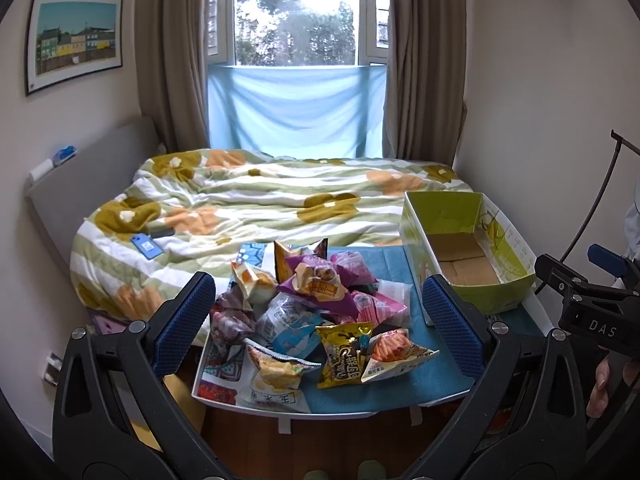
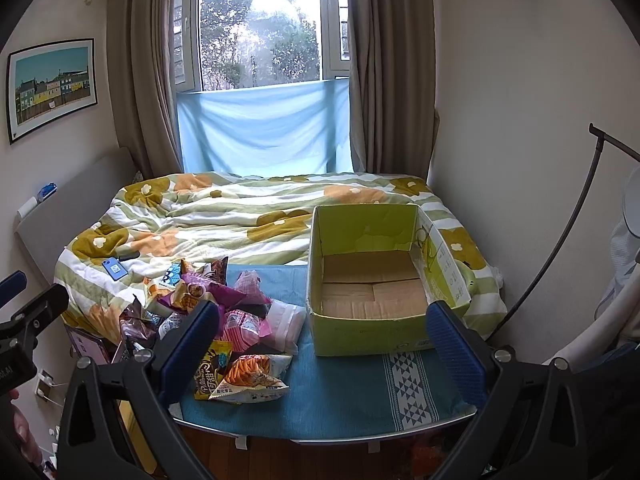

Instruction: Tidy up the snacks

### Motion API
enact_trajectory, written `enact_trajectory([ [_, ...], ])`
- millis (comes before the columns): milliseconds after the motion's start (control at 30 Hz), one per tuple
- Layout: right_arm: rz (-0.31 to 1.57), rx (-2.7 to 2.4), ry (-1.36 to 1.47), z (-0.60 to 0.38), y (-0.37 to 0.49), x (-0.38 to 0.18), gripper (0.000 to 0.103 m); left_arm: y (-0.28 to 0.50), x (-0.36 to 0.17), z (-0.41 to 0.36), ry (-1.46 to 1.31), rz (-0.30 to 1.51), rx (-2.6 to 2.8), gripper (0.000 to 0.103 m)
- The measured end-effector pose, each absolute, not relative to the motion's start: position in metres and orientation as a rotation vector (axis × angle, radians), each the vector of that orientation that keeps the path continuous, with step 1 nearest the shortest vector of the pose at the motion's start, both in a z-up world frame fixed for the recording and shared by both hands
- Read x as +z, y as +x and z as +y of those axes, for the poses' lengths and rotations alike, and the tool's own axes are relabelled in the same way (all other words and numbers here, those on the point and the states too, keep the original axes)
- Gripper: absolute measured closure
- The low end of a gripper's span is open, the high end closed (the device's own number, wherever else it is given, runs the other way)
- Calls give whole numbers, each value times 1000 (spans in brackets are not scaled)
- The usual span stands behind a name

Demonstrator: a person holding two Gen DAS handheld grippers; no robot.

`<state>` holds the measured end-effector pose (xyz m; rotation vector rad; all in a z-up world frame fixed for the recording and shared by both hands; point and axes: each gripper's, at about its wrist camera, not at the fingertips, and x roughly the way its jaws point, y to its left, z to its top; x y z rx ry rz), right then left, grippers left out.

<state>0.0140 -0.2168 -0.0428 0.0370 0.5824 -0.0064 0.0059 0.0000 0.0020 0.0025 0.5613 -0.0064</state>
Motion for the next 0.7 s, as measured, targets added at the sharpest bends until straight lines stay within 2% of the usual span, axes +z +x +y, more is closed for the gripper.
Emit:
enact_trajectory([
  [700, 589, -8, 37, -215, 20, -47, 0, 14, 1, 0, 10, 568, -20, 0],
])
